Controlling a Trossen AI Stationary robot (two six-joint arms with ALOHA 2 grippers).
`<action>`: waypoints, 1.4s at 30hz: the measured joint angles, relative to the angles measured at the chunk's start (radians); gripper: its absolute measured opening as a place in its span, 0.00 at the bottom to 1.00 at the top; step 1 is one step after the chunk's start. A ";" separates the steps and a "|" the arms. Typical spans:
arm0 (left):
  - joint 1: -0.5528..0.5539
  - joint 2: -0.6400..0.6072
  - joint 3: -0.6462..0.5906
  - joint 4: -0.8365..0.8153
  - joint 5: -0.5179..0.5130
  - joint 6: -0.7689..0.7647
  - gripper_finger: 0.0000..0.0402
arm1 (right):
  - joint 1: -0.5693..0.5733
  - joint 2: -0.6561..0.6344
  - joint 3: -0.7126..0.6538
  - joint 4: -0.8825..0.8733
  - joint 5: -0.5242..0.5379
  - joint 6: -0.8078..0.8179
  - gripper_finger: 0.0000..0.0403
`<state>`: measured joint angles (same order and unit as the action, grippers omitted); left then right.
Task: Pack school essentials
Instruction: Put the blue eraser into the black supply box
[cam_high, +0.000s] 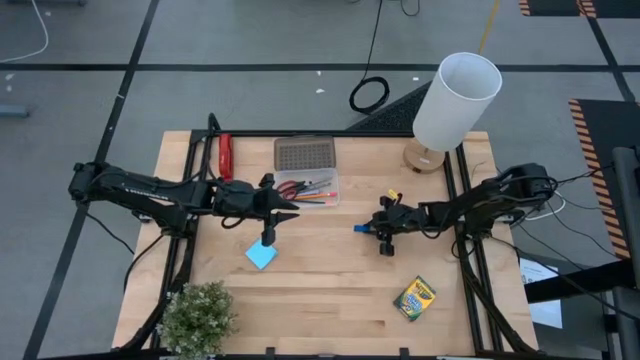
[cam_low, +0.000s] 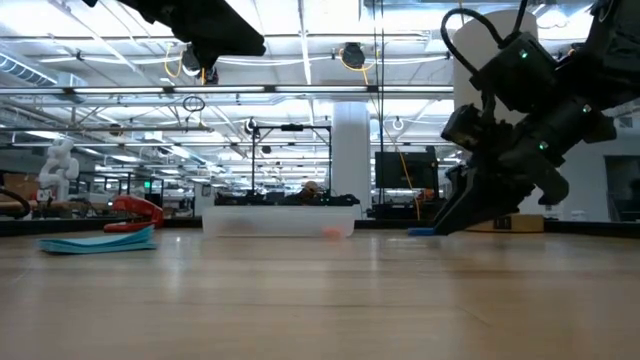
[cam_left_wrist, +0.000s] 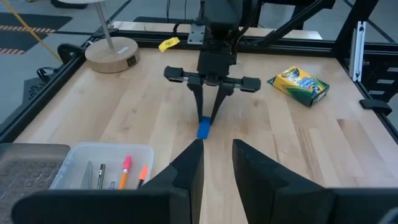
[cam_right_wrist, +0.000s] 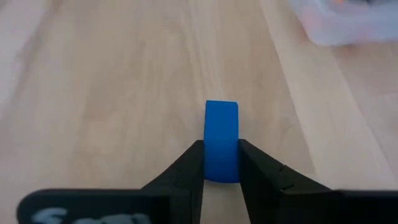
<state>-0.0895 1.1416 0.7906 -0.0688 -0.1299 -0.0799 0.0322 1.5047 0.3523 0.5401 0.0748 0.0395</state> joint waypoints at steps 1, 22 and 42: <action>0.000 0.000 0.000 0.001 0.000 0.000 0.22 | 0.000 -0.008 0.001 0.001 -0.001 0.000 0.19; -0.097 0.128 0.001 0.222 -0.061 0.281 0.22 | 0.002 -0.263 0.001 0.018 -0.221 0.185 0.20; -0.103 0.322 0.001 0.475 0.033 0.434 0.53 | 0.002 -0.272 0.001 0.107 -0.265 0.266 0.20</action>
<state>-0.1921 1.4631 0.7915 0.4063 -0.0971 0.3536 0.0342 1.2327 0.3534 0.6470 -0.1898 0.3052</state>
